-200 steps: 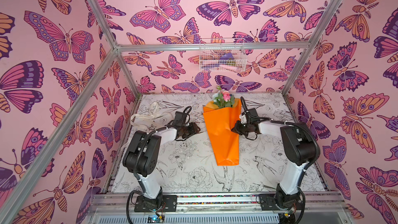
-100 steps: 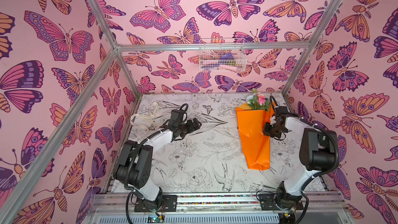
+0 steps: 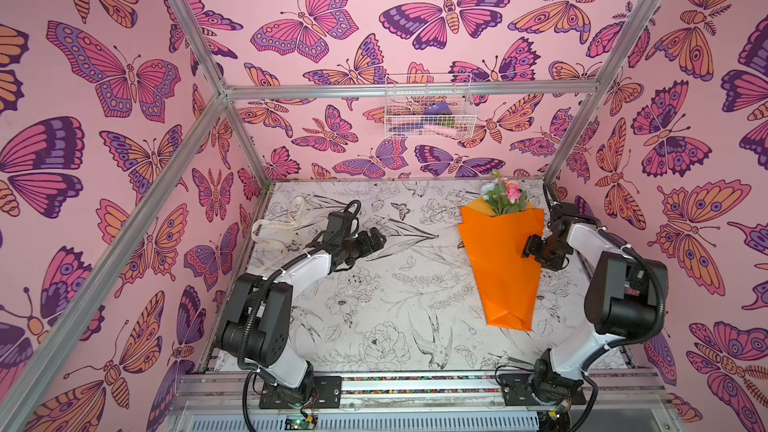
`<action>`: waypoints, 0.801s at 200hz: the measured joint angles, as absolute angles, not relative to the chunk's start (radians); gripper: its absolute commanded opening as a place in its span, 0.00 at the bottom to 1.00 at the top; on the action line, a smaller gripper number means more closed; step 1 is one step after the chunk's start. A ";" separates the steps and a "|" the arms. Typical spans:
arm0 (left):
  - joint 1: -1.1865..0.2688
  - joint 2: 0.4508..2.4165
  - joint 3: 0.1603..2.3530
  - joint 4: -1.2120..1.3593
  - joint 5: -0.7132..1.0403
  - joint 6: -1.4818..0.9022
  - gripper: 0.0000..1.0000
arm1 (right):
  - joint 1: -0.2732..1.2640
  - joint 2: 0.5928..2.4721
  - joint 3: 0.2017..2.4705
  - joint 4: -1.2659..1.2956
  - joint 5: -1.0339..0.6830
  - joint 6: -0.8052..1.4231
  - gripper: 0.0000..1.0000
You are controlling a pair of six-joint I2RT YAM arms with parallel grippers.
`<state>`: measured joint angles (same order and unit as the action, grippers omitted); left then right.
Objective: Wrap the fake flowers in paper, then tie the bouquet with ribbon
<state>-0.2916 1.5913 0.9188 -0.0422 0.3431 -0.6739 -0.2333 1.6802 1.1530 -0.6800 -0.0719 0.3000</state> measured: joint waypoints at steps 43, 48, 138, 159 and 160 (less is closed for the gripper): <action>-0.284 1.586 0.919 -0.054 0.335 -0.670 1.00 | -0.233 1.496 1.116 -0.719 -0.044 0.320 0.66; -0.282 1.584 0.919 -0.054 0.335 -0.670 1.00 | -0.233 1.480 1.111 -0.722 -0.045 0.322 0.65; -0.237 1.589 0.931 -0.073 0.302 -0.668 0.95 | -0.233 1.264 0.933 -0.756 -0.179 0.364 0.58; -0.200 1.628 0.978 -0.107 0.276 -0.646 0.90 | -0.233 1.232 0.923 -0.754 -0.222 0.370 0.56; -0.199 1.630 0.981 -0.109 0.276 -0.645 0.90 | -0.233 1.230 0.923 -0.754 -0.223 0.371 0.57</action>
